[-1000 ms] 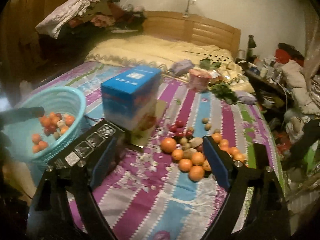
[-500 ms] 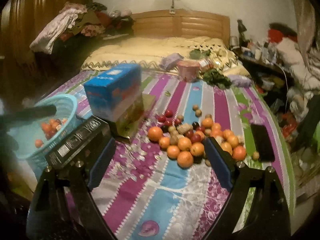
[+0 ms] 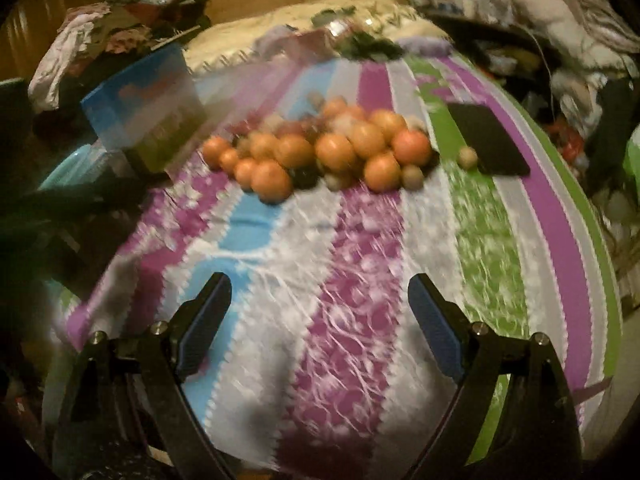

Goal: Organize fruits
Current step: 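Move both tools back to the fruit pile, then grasp a large orange with the left tool while the right tool grasps a yellow orange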

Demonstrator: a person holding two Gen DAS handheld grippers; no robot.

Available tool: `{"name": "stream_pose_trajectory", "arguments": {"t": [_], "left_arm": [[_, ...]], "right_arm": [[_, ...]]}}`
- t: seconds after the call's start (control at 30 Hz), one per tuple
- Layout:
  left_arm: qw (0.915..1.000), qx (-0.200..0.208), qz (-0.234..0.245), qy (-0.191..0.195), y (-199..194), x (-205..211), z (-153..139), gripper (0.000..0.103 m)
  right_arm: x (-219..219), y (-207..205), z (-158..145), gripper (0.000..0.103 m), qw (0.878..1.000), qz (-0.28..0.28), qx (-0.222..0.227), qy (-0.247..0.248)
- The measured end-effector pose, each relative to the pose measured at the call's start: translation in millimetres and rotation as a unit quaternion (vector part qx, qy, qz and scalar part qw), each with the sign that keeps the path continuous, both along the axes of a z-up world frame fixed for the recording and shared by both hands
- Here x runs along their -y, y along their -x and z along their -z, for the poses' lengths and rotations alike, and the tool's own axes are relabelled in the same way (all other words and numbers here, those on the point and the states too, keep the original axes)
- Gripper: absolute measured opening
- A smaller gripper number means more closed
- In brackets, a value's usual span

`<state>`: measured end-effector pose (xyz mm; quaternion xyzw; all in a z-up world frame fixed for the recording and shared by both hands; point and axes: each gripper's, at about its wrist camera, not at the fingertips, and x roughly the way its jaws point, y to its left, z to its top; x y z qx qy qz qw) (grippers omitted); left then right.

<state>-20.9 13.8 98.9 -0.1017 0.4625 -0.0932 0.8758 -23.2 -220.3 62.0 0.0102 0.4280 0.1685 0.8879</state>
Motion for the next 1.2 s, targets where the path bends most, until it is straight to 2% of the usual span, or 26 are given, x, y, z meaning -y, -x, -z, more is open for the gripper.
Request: {"name": "stream_pose_trajectory", "arguments": {"t": [0.1, 0.27, 0.3, 0.53, 0.63, 0.7, 0.73, 0.77, 0.97, 1.2], "left_arm": [[0.9996, -0.025, -0.006, 0.008, -16.3, 6.1, 26.7, 0.09], [0.9977, -0.051, 0.001, 0.045, -46.9, 21.5, 61.9, 0.066], [0.9974, -0.052, 0.004, 0.049, -49.8, 25.6, 65.5, 0.065], [0.9984, -0.03, -0.006, 0.048, -79.5, 46.8, 79.6, 0.062], [0.9986, -0.027, -0.01, 0.044, -88.2, 49.7, 80.2, 0.061], [0.9992, -0.024, -0.012, 0.029, -88.9, 52.7, 81.2, 0.052], [0.9993, -0.023, -0.01, 0.029, -88.8, 52.0, 81.8, 0.048], [0.9992, -0.019, -0.001, 0.035, -86.8, 52.7, 80.6, 0.038], [0.9995, -0.014, 0.008, 0.027, -70.3, 50.3, 71.8, 0.039], [0.999, -0.021, 0.002, 0.039, -43.6, 34.3, 71.7, 0.039]], "right_arm": [[8.7, 2.1, 6.4, 0.09, 1.0, 0.002, -0.009, -0.001], [22.5, -3.4, 12.6, 0.09, 1.0, 0.011, -0.018, -0.01], [24.1, -5.1, 14.6, 0.09, 1.0, 0.012, -0.019, -0.011], [39.8, -15.0, 25.7, 0.087, 0.999, 0.022, -0.029, -0.021], [45.1, -20.0, 27.7, 0.077, 0.999, 0.025, -0.031, -0.028], [46.8, -25.0, 28.6, 0.066, 0.999, 0.026, -0.03, -0.03], [47.9, -29.0, 29.7, 0.064, 0.999, 0.027, -0.029, -0.031], [48.6, -32.8, 30.7, 0.061, 0.999, 0.029, -0.029, -0.031], [51.7, -67.8, 38.4, 0.049, 0.999, 0.028, -0.02, -0.026], [54.5, -117.3, 45.4, 0.039, 1.0, 0.019, -0.014, -0.013]]}}
